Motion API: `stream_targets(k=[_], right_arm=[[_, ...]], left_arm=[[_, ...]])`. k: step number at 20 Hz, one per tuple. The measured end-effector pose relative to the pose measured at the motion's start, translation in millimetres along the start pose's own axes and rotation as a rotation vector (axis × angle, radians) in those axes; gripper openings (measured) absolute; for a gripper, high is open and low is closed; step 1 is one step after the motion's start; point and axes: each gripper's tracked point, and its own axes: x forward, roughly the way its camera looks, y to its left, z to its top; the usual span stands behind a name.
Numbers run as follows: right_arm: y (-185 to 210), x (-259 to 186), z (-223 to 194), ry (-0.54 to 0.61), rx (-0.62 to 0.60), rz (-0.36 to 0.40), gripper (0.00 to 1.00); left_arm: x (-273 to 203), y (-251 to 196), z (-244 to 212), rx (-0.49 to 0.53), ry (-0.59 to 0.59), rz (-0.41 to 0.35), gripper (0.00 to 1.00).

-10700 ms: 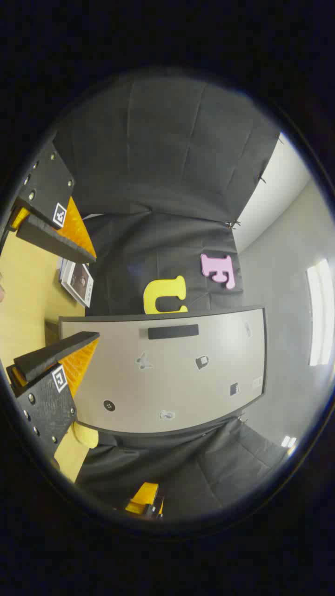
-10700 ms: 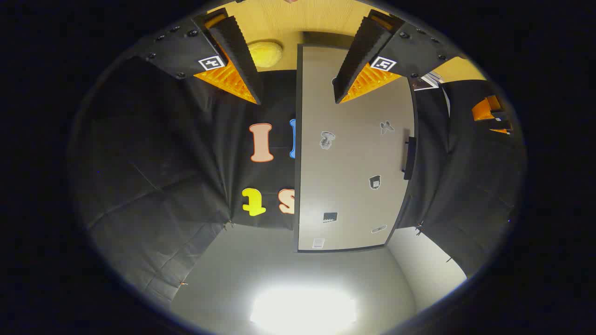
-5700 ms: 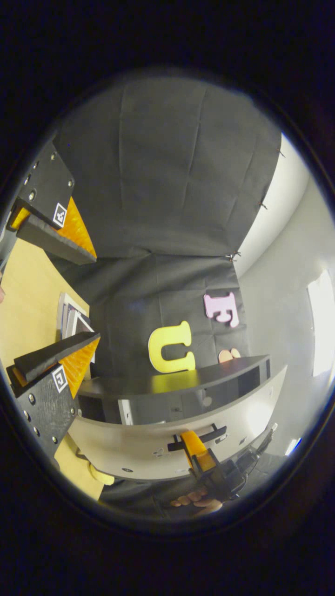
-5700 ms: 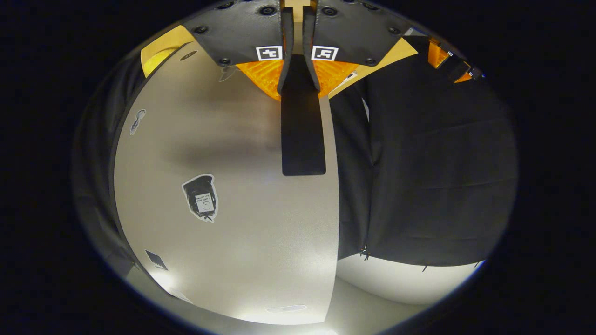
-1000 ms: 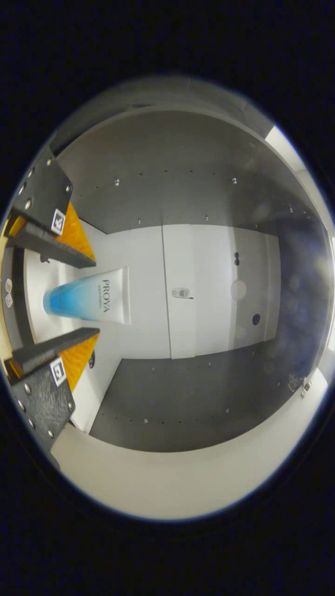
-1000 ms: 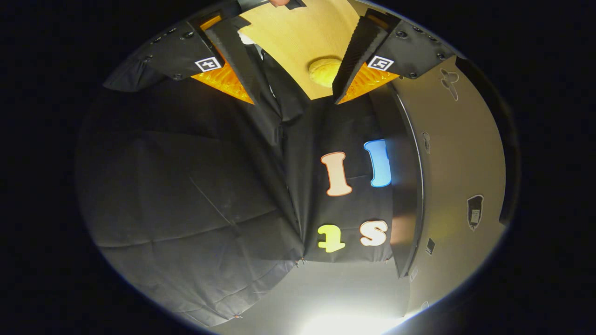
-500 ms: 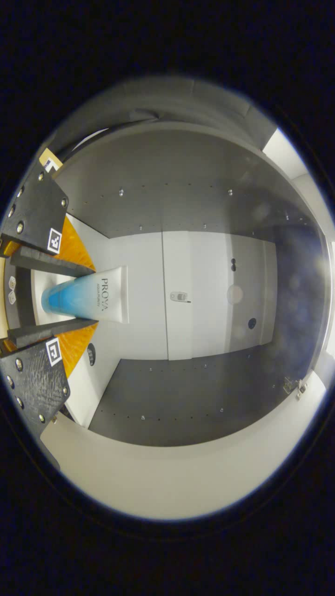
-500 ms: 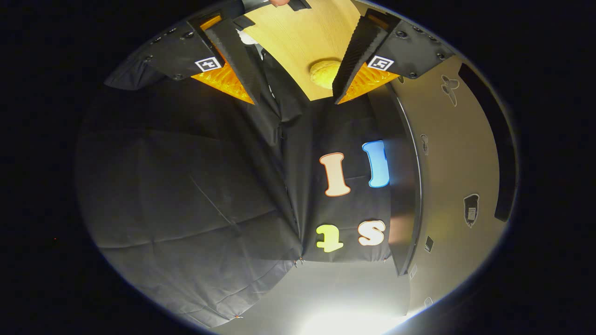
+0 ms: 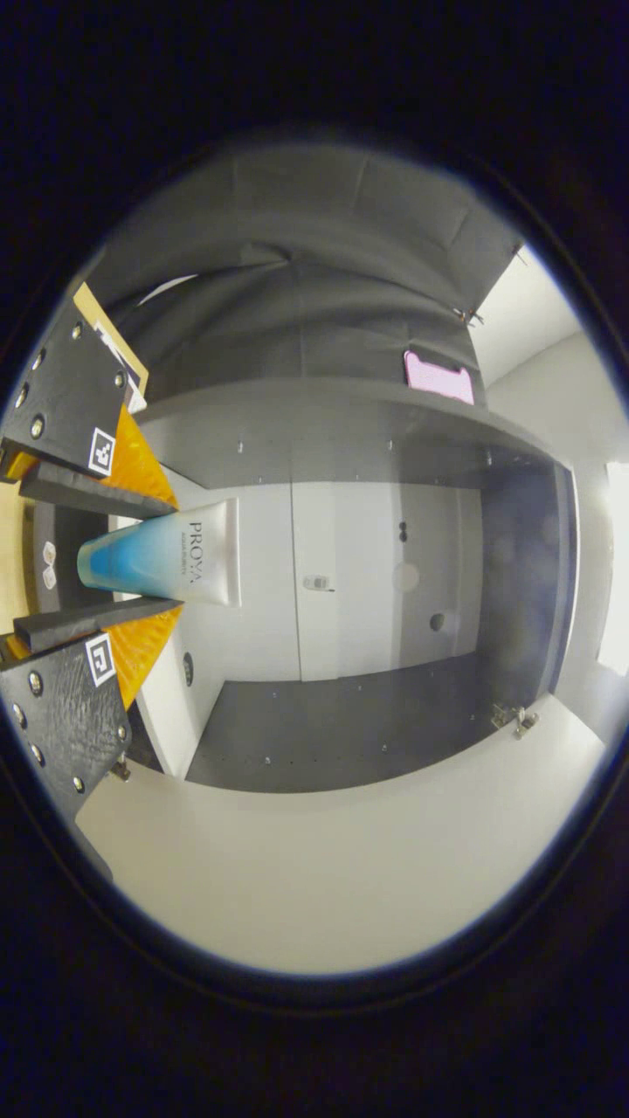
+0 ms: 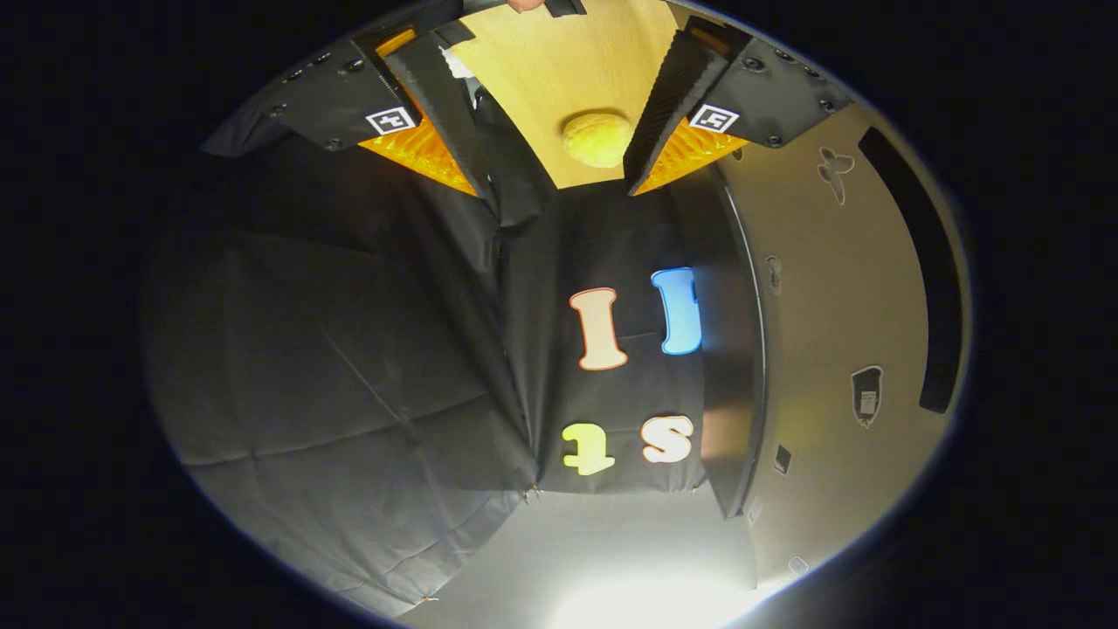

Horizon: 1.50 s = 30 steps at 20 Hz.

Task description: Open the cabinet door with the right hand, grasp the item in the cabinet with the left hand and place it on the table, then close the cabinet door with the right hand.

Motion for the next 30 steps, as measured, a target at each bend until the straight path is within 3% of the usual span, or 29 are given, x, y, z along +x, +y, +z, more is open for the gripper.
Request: stream_targets(k=[9,10,14,18,20,22,24,27,29,30], right_arm=[[15,7,-10,0.016,-0.035,0.113,0.98],[18,7,-11,0.017,-0.034,0.122,0.98],[24,7,-14,0.018,-0.043,0.140,0.98],[27,3,-17,0.021,-0.064,0.139,0.98],[24,1,-20,0.020,-0.075,0.129,0.98],[21,1,-24,0.028,-0.080,0.116,0.98],[19,1,-28,0.037,-0.073,0.108,0.98],[19,0,-35,0.054,-0.073,0.101,0.98],[21,-2,-40,0.066,-0.089,0.104,0.98],[21,-3,-42,0.072,-0.098,0.104,0.98]], left_arm=[[-6,9,-14,-0.029,0.058,0.150,0.54],[-4,8,-16,-0.028,0.068,0.161,0.47],[-6,10,-19,-0.053,0.076,0.182,0.54],[-5,13,-24,-0.049,0.084,0.212,0.47],[-4,14,-26,-0.068,0.112,0.228,0.51],[-5,16,-31,-0.098,0.139,0.251,0.48],[-4,17,-33,-0.101,0.156,0.266,0.54],[-5,22,-34,-0.070,0.163,0.289,0.47],[-6,25,-43,-0.078,0.178,0.301,0.55],[-7,26,-48,-0.080,0.185,0.310,0.54]])
